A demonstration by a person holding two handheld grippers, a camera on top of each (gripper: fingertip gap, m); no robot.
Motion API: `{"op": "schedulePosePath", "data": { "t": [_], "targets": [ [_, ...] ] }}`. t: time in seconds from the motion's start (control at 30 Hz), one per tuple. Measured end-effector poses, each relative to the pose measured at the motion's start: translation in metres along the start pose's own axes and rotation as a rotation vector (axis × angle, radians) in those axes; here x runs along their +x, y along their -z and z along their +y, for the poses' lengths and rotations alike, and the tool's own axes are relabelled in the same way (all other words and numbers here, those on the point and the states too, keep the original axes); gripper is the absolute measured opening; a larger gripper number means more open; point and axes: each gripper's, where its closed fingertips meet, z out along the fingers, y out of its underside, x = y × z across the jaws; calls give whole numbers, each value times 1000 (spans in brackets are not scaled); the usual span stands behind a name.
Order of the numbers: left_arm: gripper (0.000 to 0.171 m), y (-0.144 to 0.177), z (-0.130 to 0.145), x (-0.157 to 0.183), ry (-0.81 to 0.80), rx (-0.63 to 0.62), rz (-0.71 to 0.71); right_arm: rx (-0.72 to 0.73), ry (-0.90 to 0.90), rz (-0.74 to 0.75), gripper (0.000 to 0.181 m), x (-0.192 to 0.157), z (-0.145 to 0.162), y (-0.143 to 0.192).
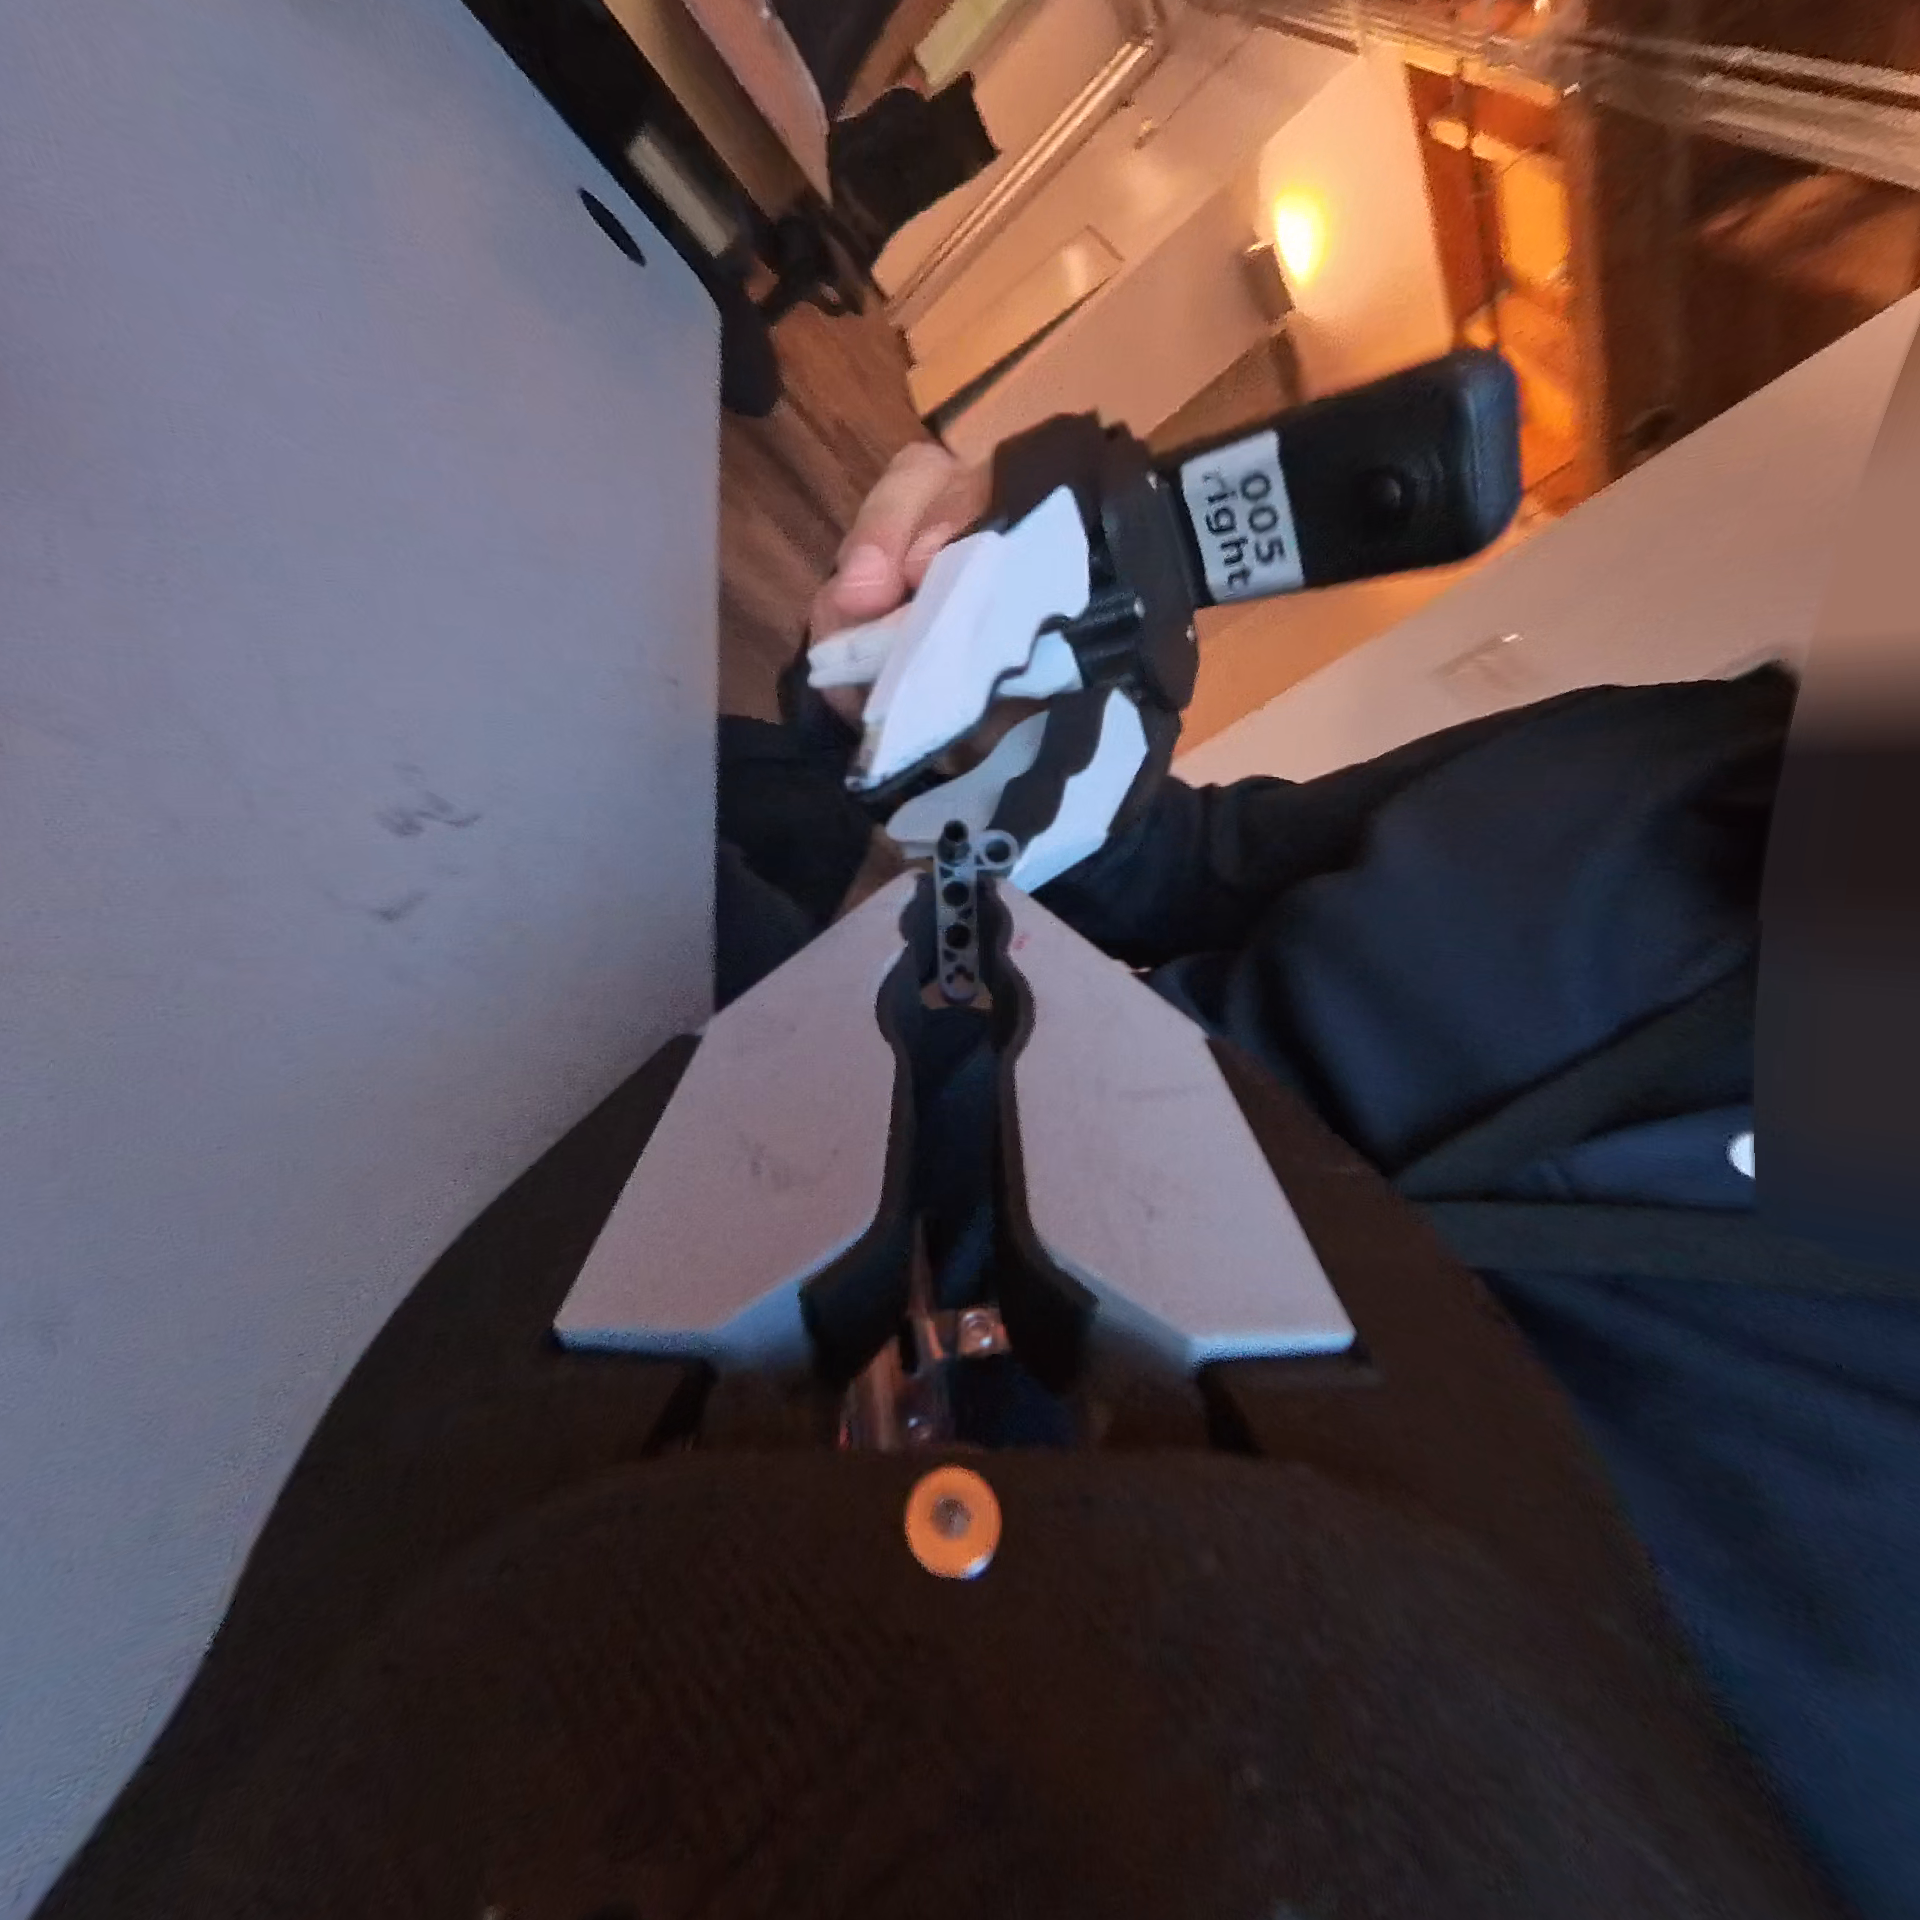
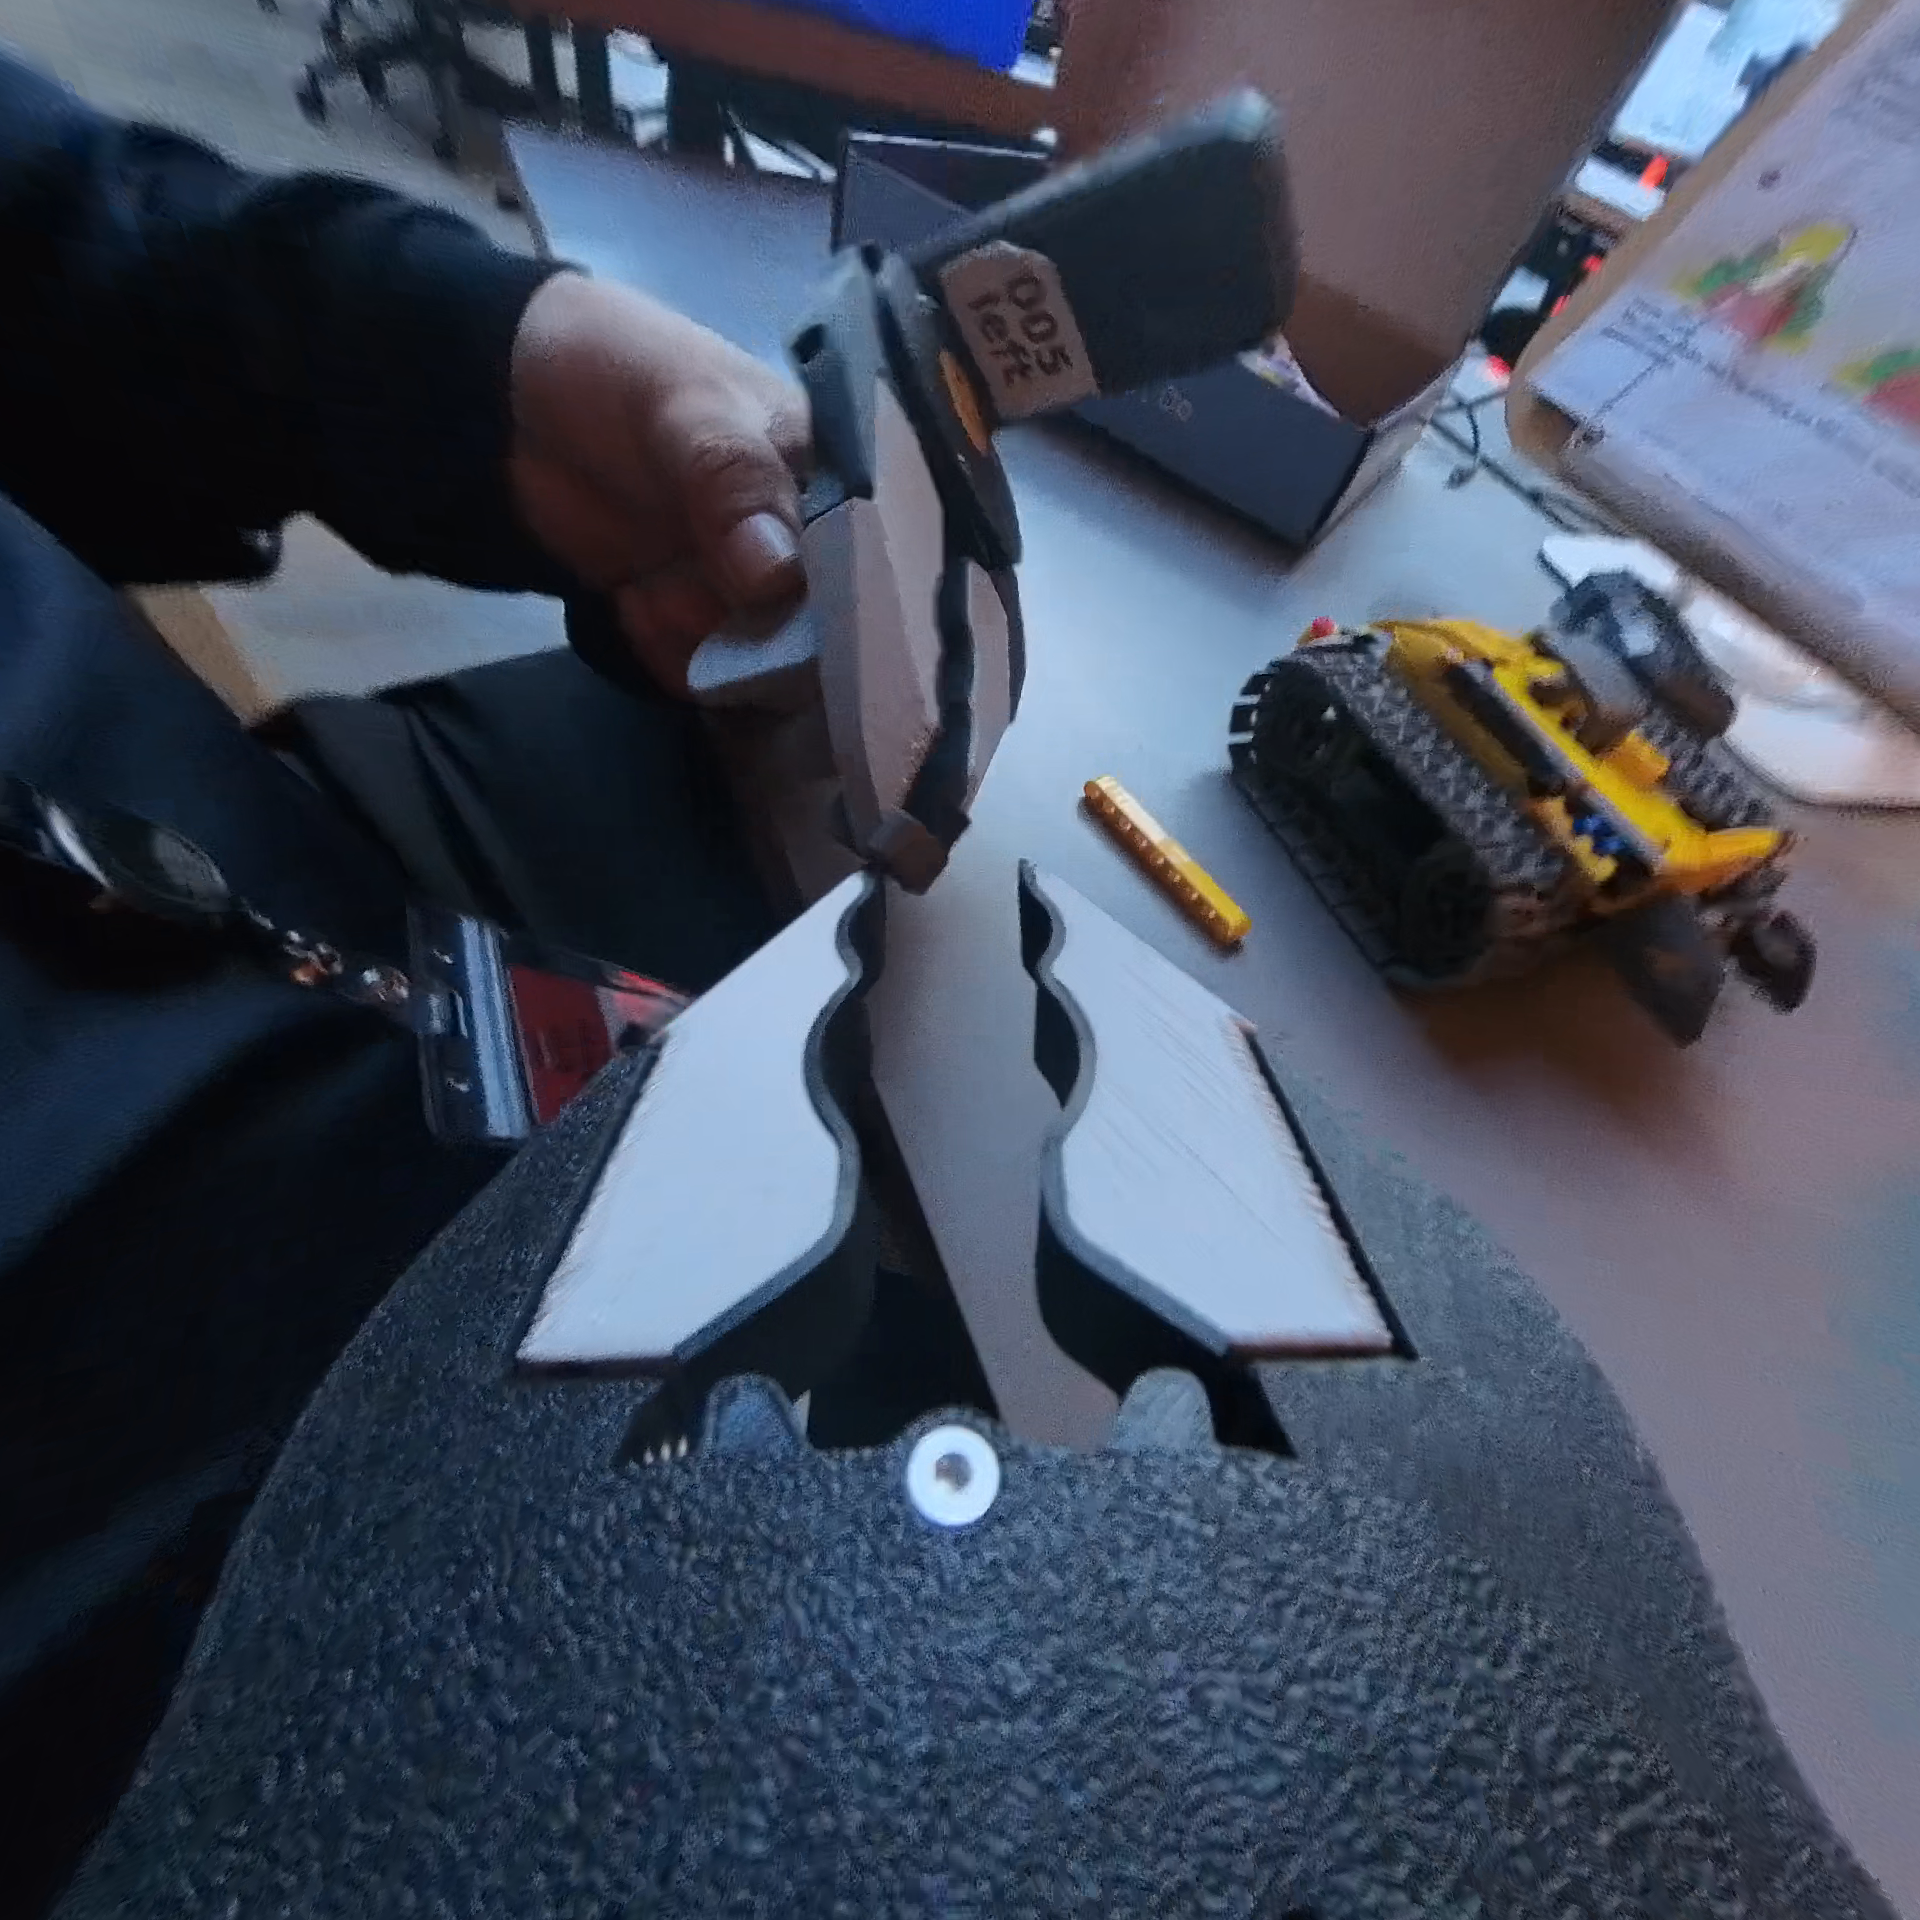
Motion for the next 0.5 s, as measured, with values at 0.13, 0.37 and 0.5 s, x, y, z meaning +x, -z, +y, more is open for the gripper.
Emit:
{"op": "schedulePosePath", "data": {
  "t": [0.13, 0.37, 0.5],
  "targets": [
    [5, 2, -1, 4, 50, 17, 61, -22, 184, -1, 13, -6, -6, 1],
    [7, 4, 2, -17, -49, -43, -140, -67, -87, -70, 9, -2, 13, -6],
    [16, 11, -2, -30, -182, -57, -295, -99, -301, -62, 9, 7, 27, -12]
  ]
}}
